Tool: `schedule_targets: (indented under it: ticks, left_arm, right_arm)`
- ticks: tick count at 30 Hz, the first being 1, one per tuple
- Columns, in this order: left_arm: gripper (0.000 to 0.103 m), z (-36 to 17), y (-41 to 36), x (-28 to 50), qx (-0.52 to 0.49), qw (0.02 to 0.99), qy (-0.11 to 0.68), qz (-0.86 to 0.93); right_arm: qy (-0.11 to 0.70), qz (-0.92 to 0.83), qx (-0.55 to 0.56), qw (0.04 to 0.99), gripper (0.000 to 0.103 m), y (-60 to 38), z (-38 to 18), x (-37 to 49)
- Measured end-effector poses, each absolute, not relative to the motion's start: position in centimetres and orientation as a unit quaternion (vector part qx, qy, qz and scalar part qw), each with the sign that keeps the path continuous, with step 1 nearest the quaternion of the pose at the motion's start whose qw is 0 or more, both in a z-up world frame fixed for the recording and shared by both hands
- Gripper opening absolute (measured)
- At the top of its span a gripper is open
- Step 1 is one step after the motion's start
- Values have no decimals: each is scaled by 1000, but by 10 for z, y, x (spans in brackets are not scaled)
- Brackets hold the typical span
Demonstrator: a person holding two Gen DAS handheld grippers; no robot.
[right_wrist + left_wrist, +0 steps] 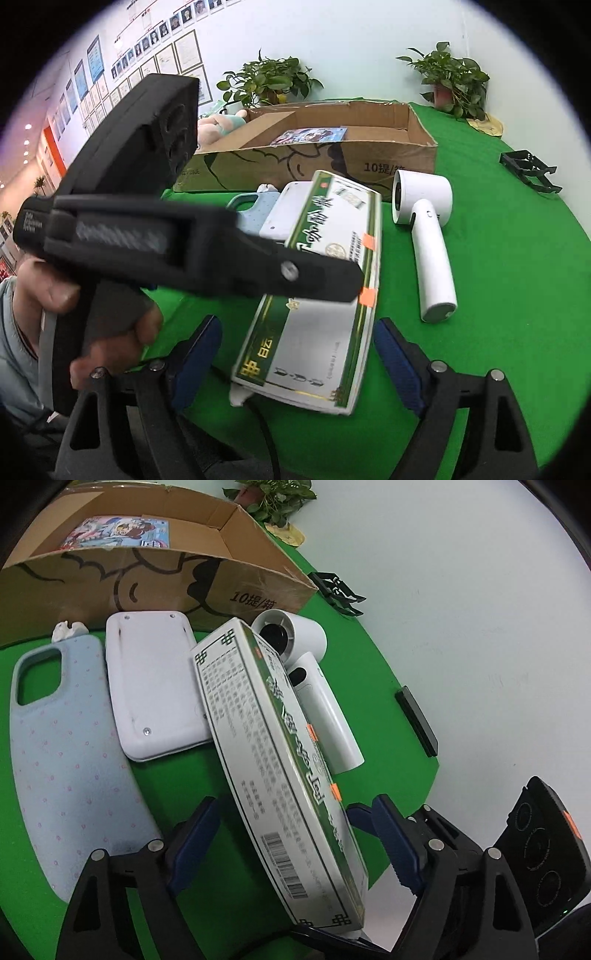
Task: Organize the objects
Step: 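Grasp the white-and-green medicine box with the left gripper, then lift the medicine box with the left gripper over the open box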
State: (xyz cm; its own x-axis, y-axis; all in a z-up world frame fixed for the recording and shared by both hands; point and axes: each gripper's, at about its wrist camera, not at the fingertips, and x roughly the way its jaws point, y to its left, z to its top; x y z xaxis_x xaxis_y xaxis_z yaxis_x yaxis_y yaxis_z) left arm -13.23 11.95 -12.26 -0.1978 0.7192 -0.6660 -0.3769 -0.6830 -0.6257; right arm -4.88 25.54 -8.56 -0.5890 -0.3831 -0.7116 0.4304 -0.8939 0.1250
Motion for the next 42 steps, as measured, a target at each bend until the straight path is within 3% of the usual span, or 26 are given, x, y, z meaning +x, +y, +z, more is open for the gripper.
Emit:
schedule_targets:
  ticks: [4,9,17,42]
  left_arm:
    - [68,-124,120,-135,-522,367,-168,751]
    - [44,-131,124,-136,-537,374,-164,738]
    - [38,-116,113,-128,-509,370,-169,759]
    - [35,14,86,-185,-371,358,-160,842]
  right_arm:
    - [19,-888,404,217,79,253,-90,-55]
    - [14,-889,403,218,77,254,-90,-54]
    - [14,-898,381,221,74,254,-85,-47]
    - [35,-941,224,252,70,236,3,-99]
